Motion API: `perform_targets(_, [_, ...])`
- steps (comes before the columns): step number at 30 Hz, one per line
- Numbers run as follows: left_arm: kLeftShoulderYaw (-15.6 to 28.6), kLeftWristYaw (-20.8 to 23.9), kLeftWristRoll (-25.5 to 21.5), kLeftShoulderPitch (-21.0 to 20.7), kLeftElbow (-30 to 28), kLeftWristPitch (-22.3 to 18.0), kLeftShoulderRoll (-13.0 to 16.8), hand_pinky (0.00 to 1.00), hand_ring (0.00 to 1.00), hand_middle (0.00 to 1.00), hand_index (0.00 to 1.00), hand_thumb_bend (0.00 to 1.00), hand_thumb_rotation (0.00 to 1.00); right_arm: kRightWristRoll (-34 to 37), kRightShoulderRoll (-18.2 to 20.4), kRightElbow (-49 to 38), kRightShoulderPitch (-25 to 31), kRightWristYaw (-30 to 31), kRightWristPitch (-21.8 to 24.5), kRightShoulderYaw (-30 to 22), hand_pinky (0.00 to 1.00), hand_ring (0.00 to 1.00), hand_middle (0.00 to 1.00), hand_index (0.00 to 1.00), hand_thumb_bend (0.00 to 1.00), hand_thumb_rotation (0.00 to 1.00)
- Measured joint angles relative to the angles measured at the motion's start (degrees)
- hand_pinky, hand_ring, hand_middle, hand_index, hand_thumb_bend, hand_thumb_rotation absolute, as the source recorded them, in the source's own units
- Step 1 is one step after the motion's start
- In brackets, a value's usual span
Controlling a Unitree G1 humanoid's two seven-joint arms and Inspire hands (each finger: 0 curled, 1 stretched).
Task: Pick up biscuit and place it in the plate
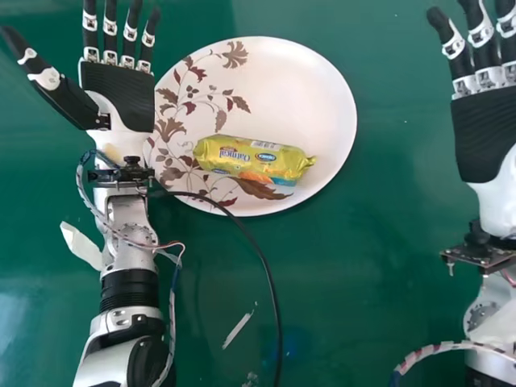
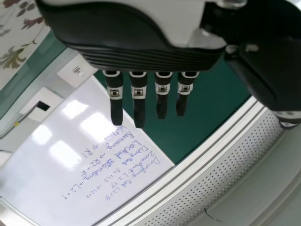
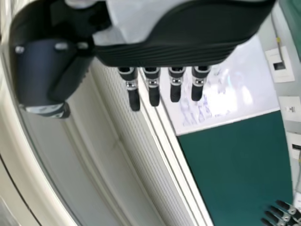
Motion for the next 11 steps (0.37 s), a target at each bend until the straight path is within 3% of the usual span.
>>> perform_targets(5, [-0.99,1.46,0.01,2.64,-3.53,1.56,-0.31,0.77,0.84,0.92,0.95,1.00,0.91,8.04,2.38,4.76,-0.46,3.60,2.87,0.00,0.84,0.95,0.99,0.88,0.75,0.30])
perform_targets(11, [-1.99,2.84,0.18,4.03,-5.75,1.86,-0.14,0.82,0.86,0.94,0.94,1.00,0.87,9.98,3.69,8.40,-1.22,5.55,4.37,-0.07,0.79,0.93,0.96,0.85,0.77,0.24])
